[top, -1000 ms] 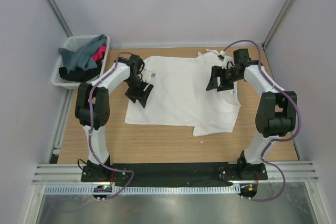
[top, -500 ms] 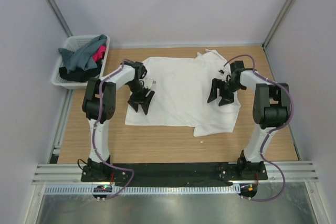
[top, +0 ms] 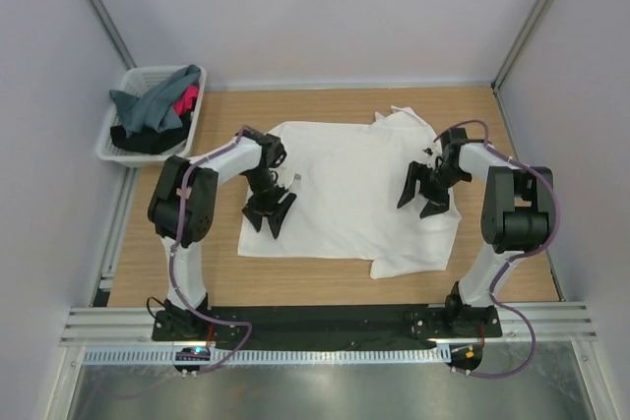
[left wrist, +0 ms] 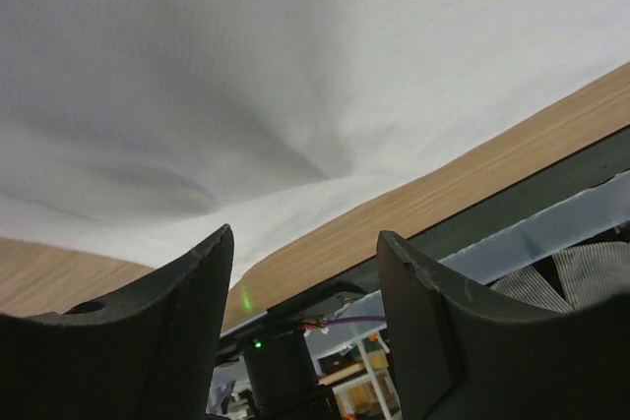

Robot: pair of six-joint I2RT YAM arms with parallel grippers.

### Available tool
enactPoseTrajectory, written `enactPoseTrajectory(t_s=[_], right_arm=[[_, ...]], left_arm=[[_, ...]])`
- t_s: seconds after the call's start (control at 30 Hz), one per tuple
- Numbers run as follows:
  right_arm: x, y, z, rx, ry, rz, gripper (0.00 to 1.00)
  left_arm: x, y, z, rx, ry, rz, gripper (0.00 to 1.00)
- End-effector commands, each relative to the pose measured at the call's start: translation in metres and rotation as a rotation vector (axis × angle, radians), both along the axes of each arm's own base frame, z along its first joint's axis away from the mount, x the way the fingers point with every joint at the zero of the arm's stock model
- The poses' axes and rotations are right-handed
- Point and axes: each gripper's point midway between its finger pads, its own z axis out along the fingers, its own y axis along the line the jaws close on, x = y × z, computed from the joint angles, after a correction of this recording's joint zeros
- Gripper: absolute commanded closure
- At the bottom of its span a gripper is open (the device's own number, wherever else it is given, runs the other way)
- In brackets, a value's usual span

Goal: Fold and stack the t-shirts
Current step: Flatten the tshirt out

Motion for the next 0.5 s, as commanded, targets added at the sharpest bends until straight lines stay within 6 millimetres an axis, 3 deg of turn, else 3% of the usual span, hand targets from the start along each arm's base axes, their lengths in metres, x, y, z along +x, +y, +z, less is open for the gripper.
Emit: enactPoseTrajectory(t_s=[0.0,0.03,0.1,0.13,0.17,0.2,0.23,0.3,0.33,0.37,0.43,0.47], right_arm=[[0.012,-0.010,0.024,-0.054,-0.078,0.004,0.24],[0.037,-0.012,0.044,-0.061,-0.167,0.013,0.24],[0.063,-0.016,0.063,-0.086,-0.259,0.046,0.24],[0.090,-0.021,0.081,-0.115,-0.334,0.054,0.24],[0.105,-0.024,0.089,-0.133,-0.377,0.074,0.24],[0.132,-0.027,0.113,-0.155,-0.466,0.078,0.24],[0.150,-0.034,0.108,-0.195,-0.483,0.074,0.25],[0.178,-0.044,0.115,-0.255,-0.542,0.086,0.26],[0.204,-0.054,0.130,-0.318,-0.608,0.066,0.28],[0.218,-0.058,0.115,-0.350,-0.602,0.086,0.28],[0.249,-0.065,0.122,-0.446,-0.683,0.148,0.30],[0.260,-0.071,0.097,-0.503,-0.649,0.173,0.31]], left_arm=[[0.026,-0.014,0.048,-0.060,-0.207,-0.009,0.38],[0.049,-0.013,0.067,-0.042,-0.320,-0.013,0.38],[0.080,-0.009,0.090,-0.032,-0.446,-0.020,0.37],[0.108,-0.011,0.114,-0.040,-0.553,-0.006,0.37],[0.124,-0.009,0.123,-0.037,-0.603,-0.003,0.36],[0.140,-0.003,0.131,-0.033,-0.642,0.013,0.35],[0.168,-0.001,0.143,-0.011,-0.709,0.024,0.35],[0.194,0.008,0.145,0.025,-0.747,0.029,0.36],[0.200,0.011,0.144,0.041,-0.739,0.032,0.36],[0.216,0.008,0.145,0.039,-0.756,0.043,0.37],[0.222,0.009,0.142,0.029,-0.742,0.083,0.38],[0.222,0.006,0.138,0.012,-0.729,0.094,0.38]])
